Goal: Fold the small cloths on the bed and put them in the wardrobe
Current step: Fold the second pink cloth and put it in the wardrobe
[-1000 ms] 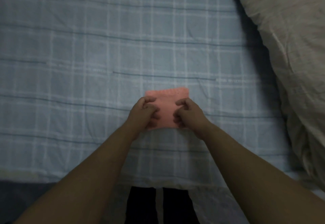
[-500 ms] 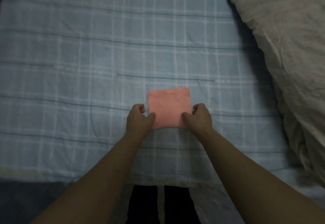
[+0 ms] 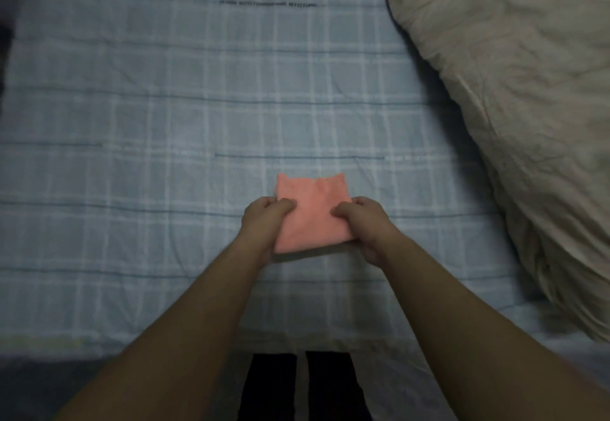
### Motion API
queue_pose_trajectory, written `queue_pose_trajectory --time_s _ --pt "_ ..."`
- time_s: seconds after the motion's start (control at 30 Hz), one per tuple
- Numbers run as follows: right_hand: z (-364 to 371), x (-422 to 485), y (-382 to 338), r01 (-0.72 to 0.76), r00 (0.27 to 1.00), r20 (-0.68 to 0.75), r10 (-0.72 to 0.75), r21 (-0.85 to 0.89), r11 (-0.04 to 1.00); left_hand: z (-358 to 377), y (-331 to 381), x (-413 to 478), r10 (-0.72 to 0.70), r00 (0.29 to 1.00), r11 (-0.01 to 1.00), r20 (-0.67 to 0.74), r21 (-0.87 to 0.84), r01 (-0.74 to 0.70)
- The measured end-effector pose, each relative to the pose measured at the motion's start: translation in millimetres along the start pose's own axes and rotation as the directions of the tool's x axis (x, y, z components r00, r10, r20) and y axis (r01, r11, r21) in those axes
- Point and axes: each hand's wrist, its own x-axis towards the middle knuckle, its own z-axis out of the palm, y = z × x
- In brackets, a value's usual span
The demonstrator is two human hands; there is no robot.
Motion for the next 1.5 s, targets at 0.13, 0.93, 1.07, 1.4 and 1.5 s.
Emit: queue_pose_trajectory --time_s 0.13,0.93,1.07,1.4,1.5 --pt "-22.8 -62.4 -34.5 0.076 0.991 0.100 -0.087 0.112 0.991 -11.9 41.3 -55.2 0.084 0.991 0.991 0.107 -0.113 -0.072" --pt "-153.7 -463.1 -96.4 0.660 0.662 -0.311 -0.682 0.673 0.333 64.2 222.8 -413.5 0.534 0.482 0.769 0.695 -0.162 -0.619" --pt "-218.1 -494.7 -59.3 0.676 0.653 -0.430 -0.624 0.702 0.223 127.7 199.7 -469.3 0.514 0.388 0.734 0.765 -0.159 -0.660" --pt "-403.6 -562.2 42.0 0.770 0.582 -0.634 -0.510 0.631 0.094 304.8 120.5 -609.0 0.406 0.325 0.757 0.854 -0.116 -0.643" --pt "-456.0 -583.0 67.0 0.803 0.544 -0.677 -0.496 0.592 0.073 356.6 97.0 -644.9 0.342 0.314 0.781 0.886 -0.082 -0.619"
